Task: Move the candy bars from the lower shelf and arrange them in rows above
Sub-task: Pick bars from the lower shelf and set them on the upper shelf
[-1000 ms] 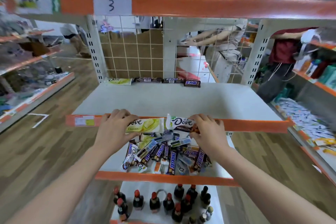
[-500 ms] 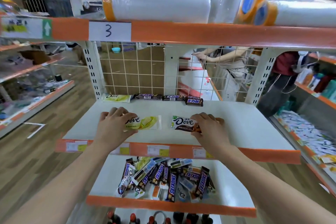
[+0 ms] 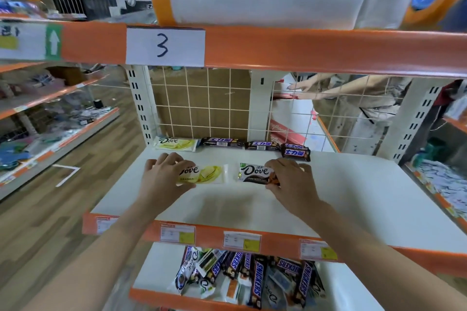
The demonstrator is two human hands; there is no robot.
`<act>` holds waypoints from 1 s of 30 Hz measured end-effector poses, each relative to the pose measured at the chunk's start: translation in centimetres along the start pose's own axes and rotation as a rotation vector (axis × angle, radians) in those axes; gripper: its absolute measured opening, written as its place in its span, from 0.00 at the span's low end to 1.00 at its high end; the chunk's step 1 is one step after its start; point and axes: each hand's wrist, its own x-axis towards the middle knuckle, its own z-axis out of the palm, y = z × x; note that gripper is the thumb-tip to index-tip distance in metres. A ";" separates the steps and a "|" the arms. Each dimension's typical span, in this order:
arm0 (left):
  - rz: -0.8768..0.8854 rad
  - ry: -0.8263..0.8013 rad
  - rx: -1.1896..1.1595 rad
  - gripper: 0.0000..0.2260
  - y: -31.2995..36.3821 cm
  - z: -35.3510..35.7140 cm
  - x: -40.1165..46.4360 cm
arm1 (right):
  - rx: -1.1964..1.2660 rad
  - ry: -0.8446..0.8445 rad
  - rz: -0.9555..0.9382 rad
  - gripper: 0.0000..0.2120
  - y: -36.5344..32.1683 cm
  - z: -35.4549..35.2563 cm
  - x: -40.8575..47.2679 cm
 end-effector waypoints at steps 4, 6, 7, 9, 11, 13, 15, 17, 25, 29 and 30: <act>-0.055 -0.028 0.022 0.20 -2.3 0.6 0.8 | 0.010 -0.031 -0.058 0.20 -2.1 1.4 2.8; -0.082 -0.028 0.030 0.20 -3.5 1.0 1.3 | 0.040 -0.035 -0.096 0.20 -3.3 2.1 4.2; -0.091 -0.025 0.035 0.20 -4.1 1.2 1.5 | 0.057 -0.034 -0.110 0.20 -3.9 2.5 4.9; -0.111 -0.027 0.033 0.20 -5.3 1.4 2.1 | 0.075 -0.046 -0.129 0.20 -5.1 3.1 6.2; -0.132 -0.029 0.027 0.20 -6.5 1.7 2.9 | 0.093 -0.052 -0.150 0.19 -6.1 3.7 7.5; -0.147 -0.027 0.028 0.20 -7.5 1.9 3.7 | 0.108 -0.054 -0.166 0.20 -7.1 4.1 8.7; -0.155 -0.024 0.023 0.20 -8.4 2.1 4.5 | 0.113 -0.054 -0.181 0.20 -7.9 4.5 9.7; -0.169 -0.033 0.022 0.20 -9.1 2.4 5.3 | 0.115 -0.053 -0.194 0.20 -8.5 4.8 10.6; -0.182 -0.086 0.062 0.22 -10.9 4.3 8.9 | 0.137 -0.050 -0.206 0.19 -9.6 6.4 13.0; -0.177 -0.114 0.069 0.22 -11.3 5.4 9.9 | 0.136 -0.051 -0.206 0.19 -9.5 6.7 13.5; -0.177 -0.120 0.074 0.22 -11.3 5.5 10.0 | 0.133 -0.053 -0.203 0.19 -9.3 6.7 13.6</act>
